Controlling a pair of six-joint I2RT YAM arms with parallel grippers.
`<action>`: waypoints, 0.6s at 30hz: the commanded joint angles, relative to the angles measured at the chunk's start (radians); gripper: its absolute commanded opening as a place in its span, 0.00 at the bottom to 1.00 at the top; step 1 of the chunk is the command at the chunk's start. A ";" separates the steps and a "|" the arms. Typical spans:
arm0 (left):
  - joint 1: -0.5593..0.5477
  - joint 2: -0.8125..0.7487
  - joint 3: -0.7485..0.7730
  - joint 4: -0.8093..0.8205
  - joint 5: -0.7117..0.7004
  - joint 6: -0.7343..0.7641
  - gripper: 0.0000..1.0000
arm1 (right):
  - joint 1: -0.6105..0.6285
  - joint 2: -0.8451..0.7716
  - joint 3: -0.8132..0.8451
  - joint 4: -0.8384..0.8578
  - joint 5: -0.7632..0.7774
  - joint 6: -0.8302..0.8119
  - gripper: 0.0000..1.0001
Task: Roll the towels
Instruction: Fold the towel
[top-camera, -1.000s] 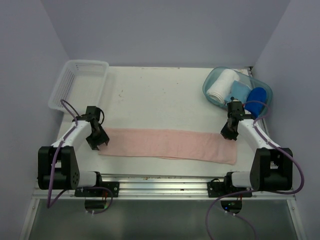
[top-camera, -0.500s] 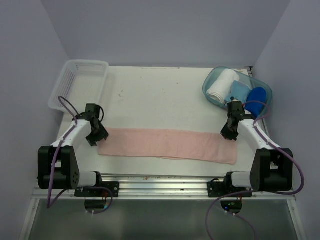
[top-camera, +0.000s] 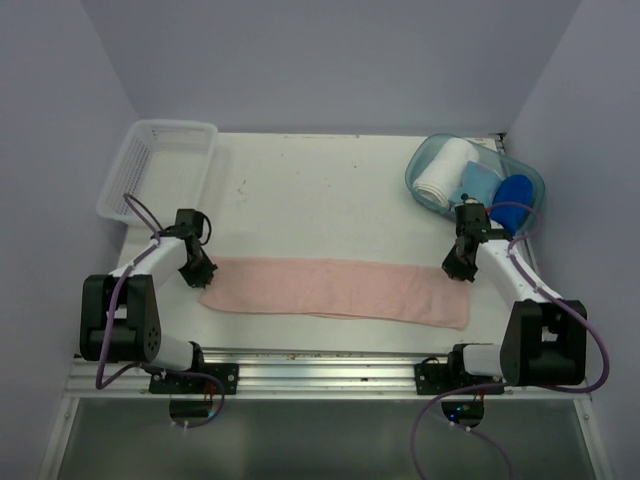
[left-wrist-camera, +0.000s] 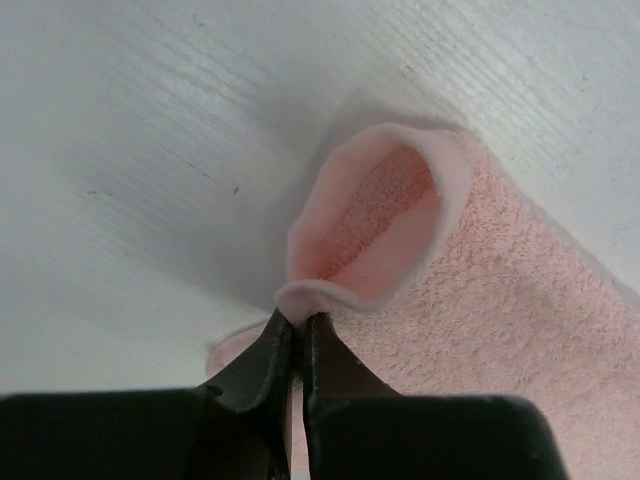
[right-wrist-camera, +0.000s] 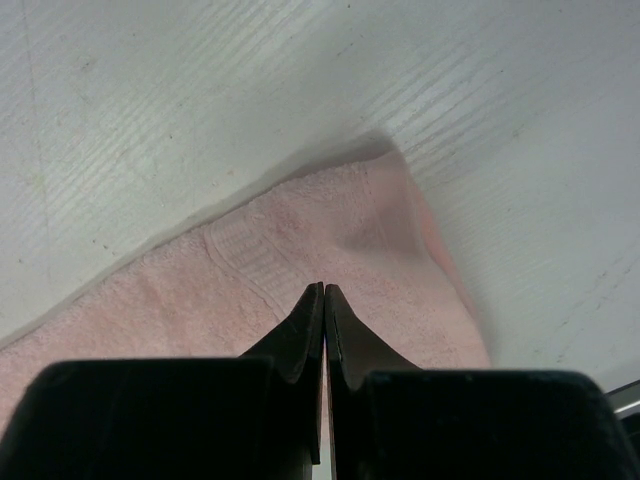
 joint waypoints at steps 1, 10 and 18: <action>-0.001 0.058 -0.026 0.060 -0.014 -0.009 0.00 | -0.001 -0.033 0.011 -0.023 0.007 0.004 0.02; 0.035 -0.163 0.212 -0.092 -0.080 0.026 0.00 | -0.001 -0.019 -0.002 -0.037 -0.036 -0.029 0.01; 0.052 -0.149 0.332 -0.129 -0.078 0.066 0.00 | 0.037 -0.053 -0.051 -0.023 -0.092 -0.058 0.07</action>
